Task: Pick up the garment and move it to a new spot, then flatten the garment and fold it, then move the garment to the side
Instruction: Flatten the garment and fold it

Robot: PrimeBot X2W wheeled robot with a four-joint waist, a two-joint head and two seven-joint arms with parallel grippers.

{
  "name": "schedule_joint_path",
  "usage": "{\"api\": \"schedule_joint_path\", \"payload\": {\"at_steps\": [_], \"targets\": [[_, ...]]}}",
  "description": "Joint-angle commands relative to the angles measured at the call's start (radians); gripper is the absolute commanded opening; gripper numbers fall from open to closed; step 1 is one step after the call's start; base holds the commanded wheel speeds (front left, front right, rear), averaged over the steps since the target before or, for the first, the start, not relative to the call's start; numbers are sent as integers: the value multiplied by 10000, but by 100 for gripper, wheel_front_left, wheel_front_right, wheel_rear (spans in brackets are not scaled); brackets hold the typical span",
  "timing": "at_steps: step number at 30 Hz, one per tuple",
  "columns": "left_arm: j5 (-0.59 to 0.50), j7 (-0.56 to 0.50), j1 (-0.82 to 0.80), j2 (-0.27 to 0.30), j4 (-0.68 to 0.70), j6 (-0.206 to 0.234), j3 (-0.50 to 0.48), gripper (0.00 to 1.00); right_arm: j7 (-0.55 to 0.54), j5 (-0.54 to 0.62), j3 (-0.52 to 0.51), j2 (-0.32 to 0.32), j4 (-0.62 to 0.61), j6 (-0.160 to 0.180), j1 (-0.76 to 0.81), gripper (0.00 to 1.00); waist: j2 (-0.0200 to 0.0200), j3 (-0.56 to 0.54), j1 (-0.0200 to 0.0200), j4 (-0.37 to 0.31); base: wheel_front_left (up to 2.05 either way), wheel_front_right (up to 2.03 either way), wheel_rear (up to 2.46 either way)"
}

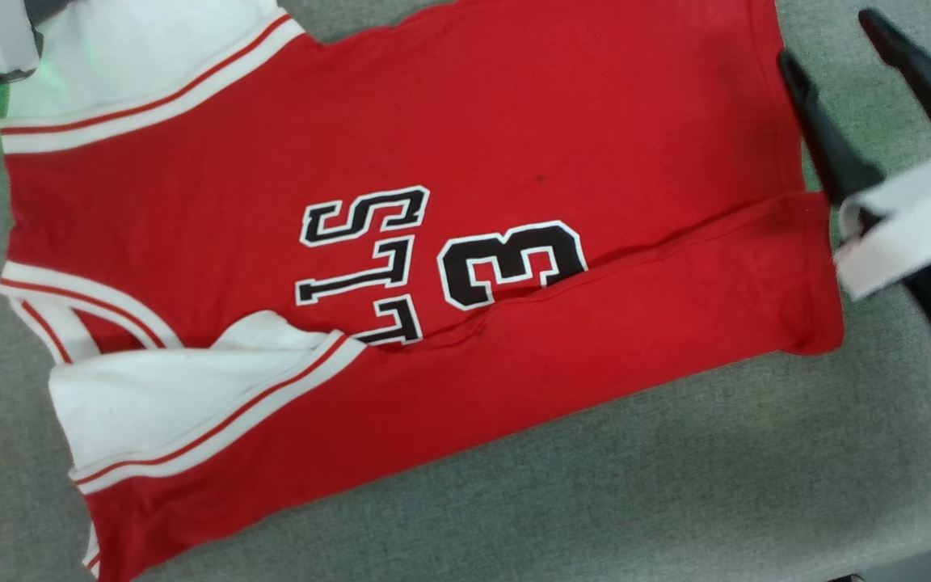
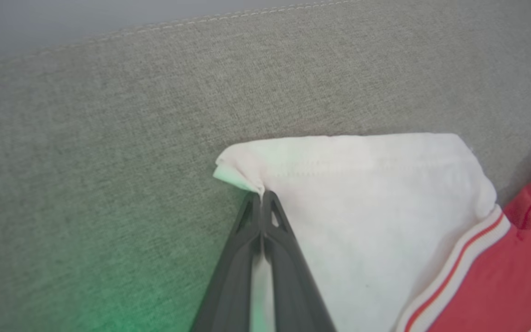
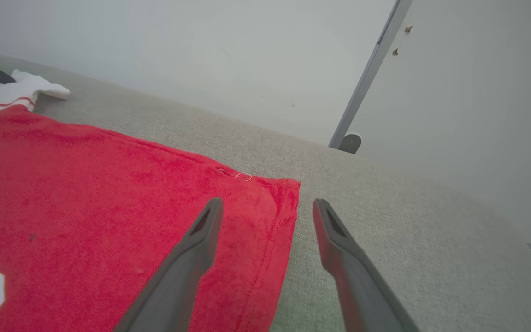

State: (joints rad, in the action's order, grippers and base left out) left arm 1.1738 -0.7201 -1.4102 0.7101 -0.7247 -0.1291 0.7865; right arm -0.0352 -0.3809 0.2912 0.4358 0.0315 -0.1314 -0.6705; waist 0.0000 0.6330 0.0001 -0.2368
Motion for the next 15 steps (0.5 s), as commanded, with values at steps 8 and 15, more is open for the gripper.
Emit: {"api": "schedule_joint_path", "payload": {"at_steps": [8, 15], "targets": [[403, 245, 43, -281, 389, -26, 444, 0, -4879, -2658, 860, 969, 1385, 16, -2689, 100, 0, 177, -1, 562, 0, 0, 0], [565, 488, -89, -418, 689, -24, 785, 0, -6774, -3327, 1067, 765, 3066, 16, -4458, 100, 0, 403, -1, 961, 0, 0, 0]]}}
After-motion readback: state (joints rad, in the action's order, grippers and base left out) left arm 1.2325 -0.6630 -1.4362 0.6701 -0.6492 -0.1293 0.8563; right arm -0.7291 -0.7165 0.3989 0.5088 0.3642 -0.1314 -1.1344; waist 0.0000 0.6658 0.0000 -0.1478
